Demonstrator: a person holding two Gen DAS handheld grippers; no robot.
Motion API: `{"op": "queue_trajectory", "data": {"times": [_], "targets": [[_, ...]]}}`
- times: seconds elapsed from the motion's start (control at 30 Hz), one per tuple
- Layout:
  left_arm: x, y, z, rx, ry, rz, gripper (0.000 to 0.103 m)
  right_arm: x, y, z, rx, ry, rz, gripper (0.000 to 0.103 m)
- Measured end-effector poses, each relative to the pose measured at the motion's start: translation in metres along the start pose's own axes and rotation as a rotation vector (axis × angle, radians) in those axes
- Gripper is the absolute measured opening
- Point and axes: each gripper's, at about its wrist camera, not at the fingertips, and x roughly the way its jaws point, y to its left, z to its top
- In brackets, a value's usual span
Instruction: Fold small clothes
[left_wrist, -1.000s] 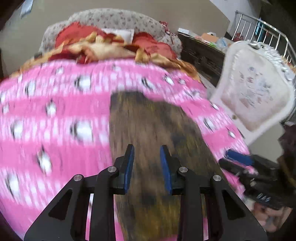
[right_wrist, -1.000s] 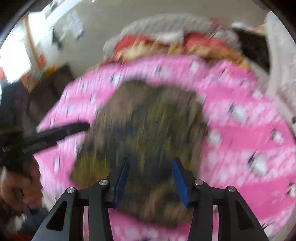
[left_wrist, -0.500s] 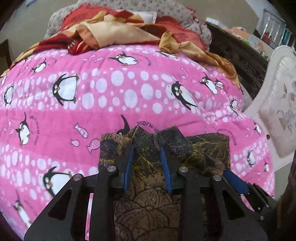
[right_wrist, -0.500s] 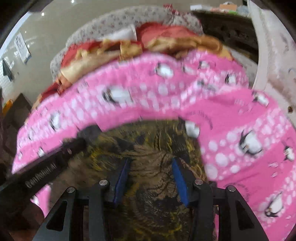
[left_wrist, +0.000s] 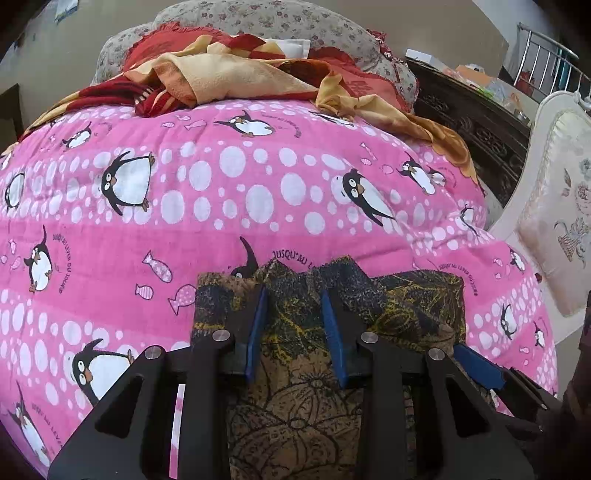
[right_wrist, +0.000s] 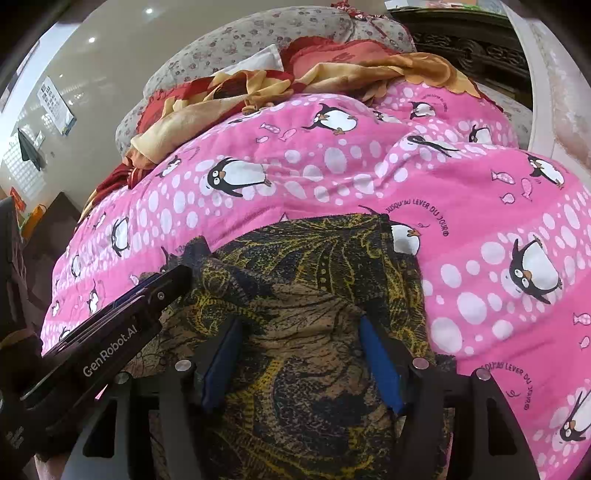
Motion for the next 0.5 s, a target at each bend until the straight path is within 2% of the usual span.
{"op": "queue_trajectory", "data": {"times": [0.1,0.17,0.27,0.37,0.43,0.5], "targets": [[-0.006,0.015,0.01,-0.05,0.047,-0.106,0.034,0.0,0.001,0.0,0.001,0.001,0.009,0.068],[-0.021,0.027,0.017,-0.082,0.072,-0.137,0.034,-0.001,0.001,-0.001,-0.005,-0.004,0.013,0.069],[-0.06,0.041,0.014,-0.091,0.027,-0.128,0.034,-0.006,-0.002,-0.001,0.013,-0.018,0.031,0.069],[-0.093,0.037,-0.009,-0.022,0.0,-0.168,0.034,-0.033,0.002,0.004,0.005,-0.054,-0.005,0.068],[-0.105,0.025,-0.034,0.054,-0.002,-0.138,0.034,-0.059,0.014,-0.001,-0.071,-0.082,-0.025,0.068],[-0.099,0.014,-0.06,0.124,0.033,-0.061,0.034,-0.068,0.023,-0.014,-0.156,-0.053,-0.019,0.068]]}}
